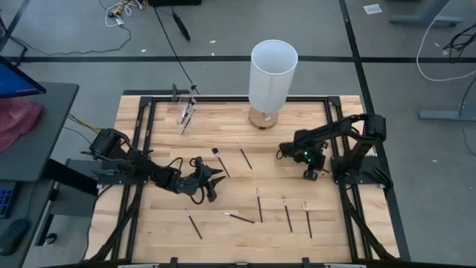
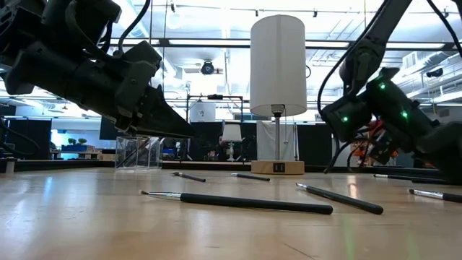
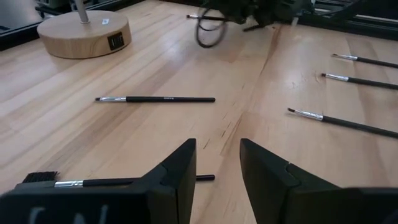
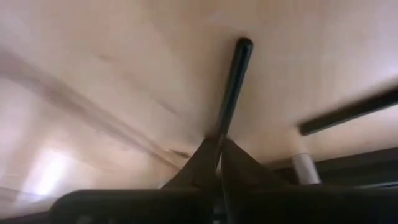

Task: Put items in baskets/containers
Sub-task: Put the black eyeshadow brush into the transparent organizer

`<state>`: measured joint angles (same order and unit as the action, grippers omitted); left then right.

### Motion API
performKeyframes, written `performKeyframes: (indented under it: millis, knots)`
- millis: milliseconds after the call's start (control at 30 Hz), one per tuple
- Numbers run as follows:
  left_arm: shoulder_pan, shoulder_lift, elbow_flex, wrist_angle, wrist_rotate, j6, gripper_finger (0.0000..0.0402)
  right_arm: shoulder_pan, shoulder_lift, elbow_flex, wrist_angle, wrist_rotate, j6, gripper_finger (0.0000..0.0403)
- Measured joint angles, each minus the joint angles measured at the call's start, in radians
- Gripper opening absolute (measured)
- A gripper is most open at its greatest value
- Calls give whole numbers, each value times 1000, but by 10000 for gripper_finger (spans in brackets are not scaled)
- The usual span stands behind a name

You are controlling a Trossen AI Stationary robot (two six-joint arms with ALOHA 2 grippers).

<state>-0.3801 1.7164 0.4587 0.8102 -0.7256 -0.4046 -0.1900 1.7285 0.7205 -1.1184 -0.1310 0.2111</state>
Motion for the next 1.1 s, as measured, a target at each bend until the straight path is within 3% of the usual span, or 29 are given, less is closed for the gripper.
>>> performKeyframes:
  millis: [267,433,700,900,1100]
  knots:
    - [0,-1,0,0,-8,0,126,224,3,152,76,-70,84,4]
    - [0,-1,0,0,-23,0,126,312,3,277,222,-56,1,1]
    - [0,-1,0,0,-23,-1,126,342,9,317,393,92,-179,0]
    - [0,-1,0,3,-23,-3,126,342,82,321,492,177,-335,0]
    - [0,-1,0,1,-26,-3,126,349,112,323,643,265,-407,0]
